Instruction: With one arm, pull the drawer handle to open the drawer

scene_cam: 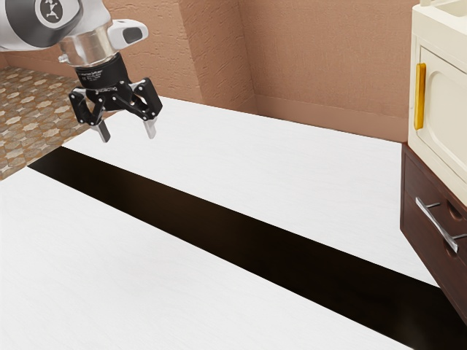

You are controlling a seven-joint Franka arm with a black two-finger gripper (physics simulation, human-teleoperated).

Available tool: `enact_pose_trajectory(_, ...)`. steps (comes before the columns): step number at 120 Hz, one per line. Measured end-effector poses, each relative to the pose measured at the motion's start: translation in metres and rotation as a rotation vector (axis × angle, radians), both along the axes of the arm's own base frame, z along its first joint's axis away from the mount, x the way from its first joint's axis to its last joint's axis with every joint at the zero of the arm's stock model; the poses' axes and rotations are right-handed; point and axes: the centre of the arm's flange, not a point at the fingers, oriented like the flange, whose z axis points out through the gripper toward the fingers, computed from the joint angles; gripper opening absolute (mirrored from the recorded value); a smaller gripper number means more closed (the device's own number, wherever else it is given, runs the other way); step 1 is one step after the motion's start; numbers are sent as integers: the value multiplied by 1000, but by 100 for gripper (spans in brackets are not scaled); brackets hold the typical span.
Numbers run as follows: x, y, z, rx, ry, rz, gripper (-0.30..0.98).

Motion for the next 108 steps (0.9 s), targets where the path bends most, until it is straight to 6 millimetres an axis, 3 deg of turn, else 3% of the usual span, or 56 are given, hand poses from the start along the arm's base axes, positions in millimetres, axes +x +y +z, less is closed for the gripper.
enact_pose_trajectory(18, -2, 1, 2, 0, -4, 9, 69)
enact_pose_trajectory(22, -16, -2, 36, 10, -70, 7, 69)
enact_pose_trajectory(28, -52, -14, 102, 31, -205, -7, 69)
enact_pose_trajectory(31, -67, -21, 123, 36, -250, -17, 69)
enact_pose_trajectory(36, -80, -29, 142, 39, -289, -31, 69)
enact_pose_trajectory(43, -87, -39, 151, 39, -309, -47, 69)
enact_pose_trajectory(82, -75, -77, 146, 27, -299, -119, 69)
enact_pose_trajectory(93, -51, -82, 119, 18, -238, -128, 69)
enact_pose_trajectory(100, -43, -83, 104, 10, -201, -130, 69)
enact_pose_trajectory(108, -40, -86, 74, -8, -124, -137, 69)
